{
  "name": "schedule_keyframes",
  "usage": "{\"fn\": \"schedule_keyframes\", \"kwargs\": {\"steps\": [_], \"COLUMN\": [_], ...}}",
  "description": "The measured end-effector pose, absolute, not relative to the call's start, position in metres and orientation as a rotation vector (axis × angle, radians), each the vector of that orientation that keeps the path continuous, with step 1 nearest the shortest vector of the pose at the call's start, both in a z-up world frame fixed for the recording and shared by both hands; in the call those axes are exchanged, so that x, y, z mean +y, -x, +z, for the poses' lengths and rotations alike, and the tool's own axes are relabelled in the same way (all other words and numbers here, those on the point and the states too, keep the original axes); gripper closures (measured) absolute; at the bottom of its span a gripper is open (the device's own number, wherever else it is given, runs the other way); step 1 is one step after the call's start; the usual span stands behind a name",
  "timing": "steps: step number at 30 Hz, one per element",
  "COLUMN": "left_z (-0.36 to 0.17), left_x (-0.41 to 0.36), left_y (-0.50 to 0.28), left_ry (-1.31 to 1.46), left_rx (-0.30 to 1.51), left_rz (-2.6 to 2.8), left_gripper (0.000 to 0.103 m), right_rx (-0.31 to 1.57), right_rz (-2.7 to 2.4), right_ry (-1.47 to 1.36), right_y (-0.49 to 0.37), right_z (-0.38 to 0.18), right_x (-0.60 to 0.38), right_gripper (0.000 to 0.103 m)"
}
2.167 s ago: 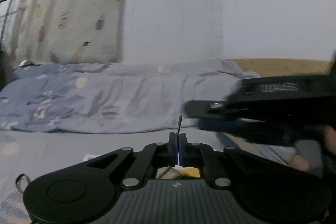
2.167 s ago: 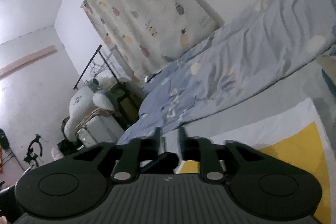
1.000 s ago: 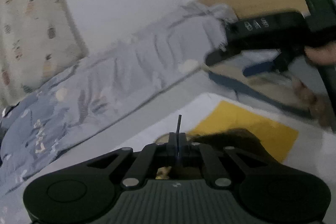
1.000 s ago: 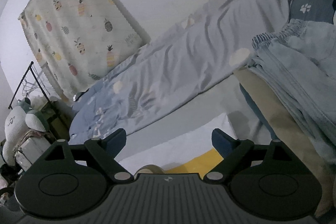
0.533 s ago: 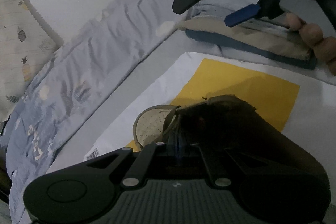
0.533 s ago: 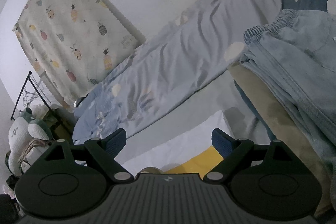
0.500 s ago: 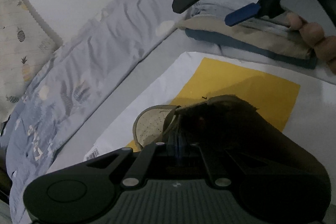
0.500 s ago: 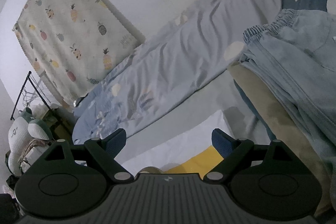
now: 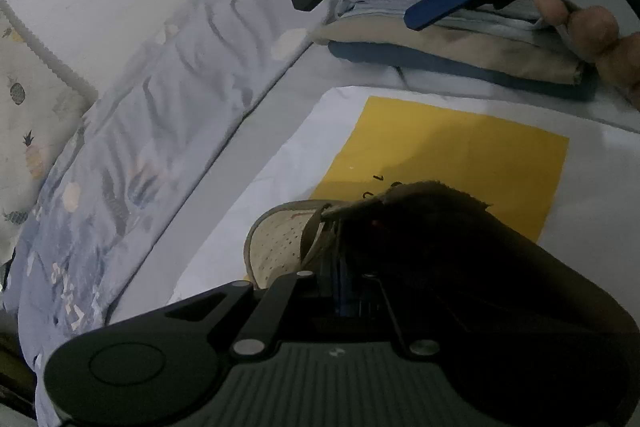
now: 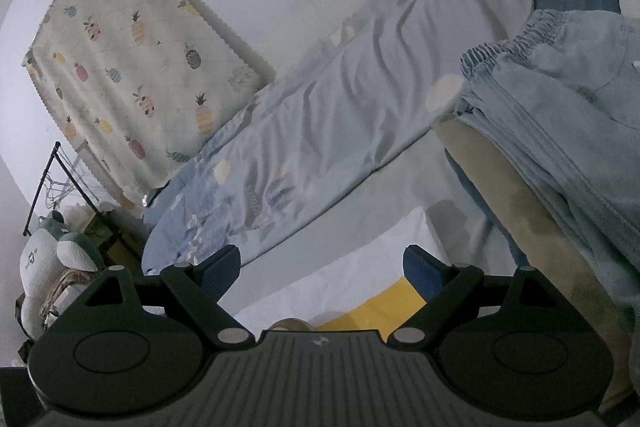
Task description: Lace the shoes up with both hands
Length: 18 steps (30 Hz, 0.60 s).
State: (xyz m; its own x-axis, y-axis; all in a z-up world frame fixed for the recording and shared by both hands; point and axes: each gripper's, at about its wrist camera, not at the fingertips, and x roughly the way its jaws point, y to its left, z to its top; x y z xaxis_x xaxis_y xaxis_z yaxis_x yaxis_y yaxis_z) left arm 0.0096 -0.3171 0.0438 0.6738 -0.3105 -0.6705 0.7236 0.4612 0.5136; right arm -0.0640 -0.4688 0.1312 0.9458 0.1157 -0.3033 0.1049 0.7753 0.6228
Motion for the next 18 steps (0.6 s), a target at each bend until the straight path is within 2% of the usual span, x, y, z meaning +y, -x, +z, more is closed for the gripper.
{"fn": "schedule_keyframes", "kwargs": {"steps": [18], "left_z": [0.0379], "left_x": [-0.3255], "left_y": [-0.0115], "left_ry": [-0.844], "left_rx": [0.487], "left_rz": [-0.660], "left_gripper": [0.103], "right_rx": [0.389], "right_rz": [0.047], "right_ry": [-0.683], "right_y": [0.0569], "right_z": [0.1247], "right_x": [-0.4633], "right_gripper": [0.013]}}
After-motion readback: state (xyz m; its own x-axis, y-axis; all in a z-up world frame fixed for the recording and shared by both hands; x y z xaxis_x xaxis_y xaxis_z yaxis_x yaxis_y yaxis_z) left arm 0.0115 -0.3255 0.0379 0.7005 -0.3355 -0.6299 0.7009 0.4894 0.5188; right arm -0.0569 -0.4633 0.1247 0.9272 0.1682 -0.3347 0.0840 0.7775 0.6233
